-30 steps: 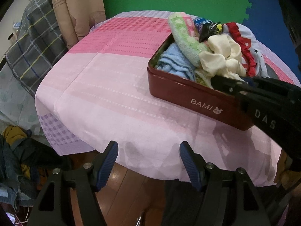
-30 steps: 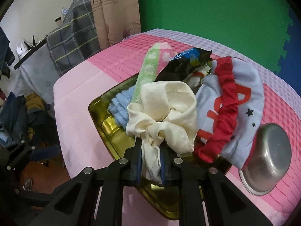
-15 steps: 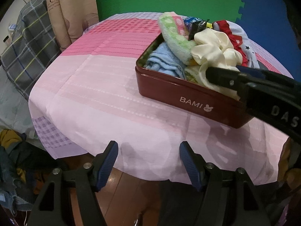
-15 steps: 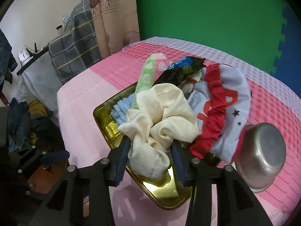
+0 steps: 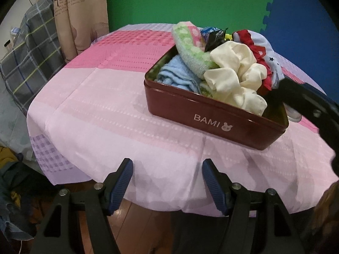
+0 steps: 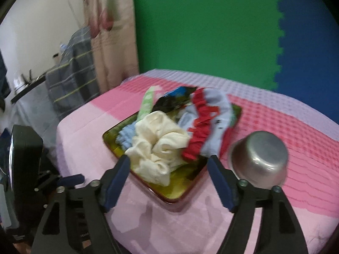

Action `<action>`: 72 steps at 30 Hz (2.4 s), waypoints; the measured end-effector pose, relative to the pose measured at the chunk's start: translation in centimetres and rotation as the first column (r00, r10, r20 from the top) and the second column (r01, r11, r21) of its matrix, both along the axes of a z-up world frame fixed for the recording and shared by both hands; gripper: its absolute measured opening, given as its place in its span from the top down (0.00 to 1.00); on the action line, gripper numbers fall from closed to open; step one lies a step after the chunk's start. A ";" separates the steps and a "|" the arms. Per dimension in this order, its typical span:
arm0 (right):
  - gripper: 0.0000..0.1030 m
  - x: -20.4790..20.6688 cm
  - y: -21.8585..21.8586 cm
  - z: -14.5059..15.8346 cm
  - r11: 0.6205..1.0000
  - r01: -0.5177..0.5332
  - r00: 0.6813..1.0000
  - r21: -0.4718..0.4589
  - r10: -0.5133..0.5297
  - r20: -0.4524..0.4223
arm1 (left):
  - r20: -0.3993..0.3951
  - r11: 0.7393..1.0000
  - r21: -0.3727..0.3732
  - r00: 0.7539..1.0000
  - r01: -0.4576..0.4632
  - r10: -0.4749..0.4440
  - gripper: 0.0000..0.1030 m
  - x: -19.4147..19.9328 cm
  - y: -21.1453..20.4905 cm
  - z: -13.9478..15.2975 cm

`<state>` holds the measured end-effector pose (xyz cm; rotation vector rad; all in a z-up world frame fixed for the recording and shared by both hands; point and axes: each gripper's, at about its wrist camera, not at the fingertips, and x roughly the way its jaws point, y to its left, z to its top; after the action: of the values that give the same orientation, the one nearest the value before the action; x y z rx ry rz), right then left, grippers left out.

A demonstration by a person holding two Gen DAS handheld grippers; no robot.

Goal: Organize soft objects

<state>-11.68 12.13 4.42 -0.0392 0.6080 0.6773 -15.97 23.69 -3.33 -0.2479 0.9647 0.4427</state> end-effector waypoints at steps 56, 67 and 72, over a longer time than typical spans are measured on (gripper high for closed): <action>0.00 0.3 -5.4 -8.0 0.960 0.279 0.940 -0.004 -0.274 -0.201 | 0.069 0.997 0.081 0.998 0.005 -0.011 0.19 1.5 -2.7 -1.3; 0.00 0.3 -5.9 -7.9 0.957 0.291 0.937 0.015 -0.282 -0.205 | 0.069 0.997 0.079 0.998 -0.007 0.002 0.15 1.4 -2.8 -1.4; 0.00 0.3 -5.7 -7.9 0.957 0.291 0.937 0.012 -0.283 -0.204 | 0.069 0.997 0.075 0.998 -0.008 0.003 0.14 1.4 -2.8 -1.4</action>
<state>-11.42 6.38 -3.46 0.1570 0.7760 0.4112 -14.55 20.84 -4.77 -0.1965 0.8782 0.4716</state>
